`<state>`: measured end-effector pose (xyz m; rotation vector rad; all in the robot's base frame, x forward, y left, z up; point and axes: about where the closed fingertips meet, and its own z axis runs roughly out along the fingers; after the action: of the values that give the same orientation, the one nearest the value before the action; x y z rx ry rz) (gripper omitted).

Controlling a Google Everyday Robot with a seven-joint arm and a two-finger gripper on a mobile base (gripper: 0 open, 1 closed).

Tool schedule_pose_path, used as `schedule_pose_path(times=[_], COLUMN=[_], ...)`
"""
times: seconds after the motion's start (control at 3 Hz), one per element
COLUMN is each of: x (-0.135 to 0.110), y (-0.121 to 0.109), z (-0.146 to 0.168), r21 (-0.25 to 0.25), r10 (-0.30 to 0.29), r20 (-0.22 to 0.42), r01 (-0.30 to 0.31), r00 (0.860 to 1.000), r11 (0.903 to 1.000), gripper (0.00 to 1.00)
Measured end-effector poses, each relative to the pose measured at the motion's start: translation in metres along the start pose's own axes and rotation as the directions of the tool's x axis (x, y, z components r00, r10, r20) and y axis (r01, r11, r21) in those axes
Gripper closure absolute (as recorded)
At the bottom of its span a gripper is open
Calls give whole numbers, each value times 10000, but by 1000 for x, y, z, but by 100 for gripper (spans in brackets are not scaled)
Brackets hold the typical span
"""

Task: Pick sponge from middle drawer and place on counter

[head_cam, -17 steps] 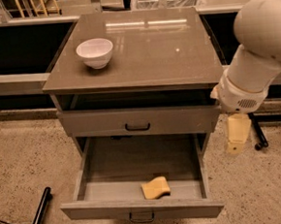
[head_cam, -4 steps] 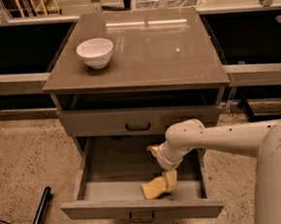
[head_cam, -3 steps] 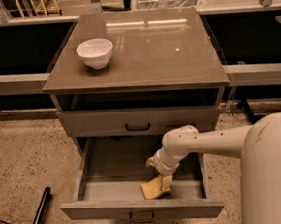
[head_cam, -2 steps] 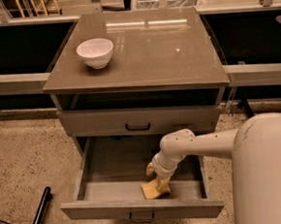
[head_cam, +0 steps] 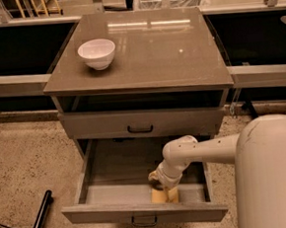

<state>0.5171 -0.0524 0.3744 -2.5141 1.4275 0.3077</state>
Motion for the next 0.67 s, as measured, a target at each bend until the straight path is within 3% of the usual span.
schedule_pose_path(times=[0.33, 0.67], x=[-7, -8], y=[4, 6], z=[-8, 2], r21=[-158, -668], r10=[-227, -303], r20=[-19, 17], r01=[227, 303], r00=[9997, 9995], r11=[9996, 9973], gripper=[3, 62])
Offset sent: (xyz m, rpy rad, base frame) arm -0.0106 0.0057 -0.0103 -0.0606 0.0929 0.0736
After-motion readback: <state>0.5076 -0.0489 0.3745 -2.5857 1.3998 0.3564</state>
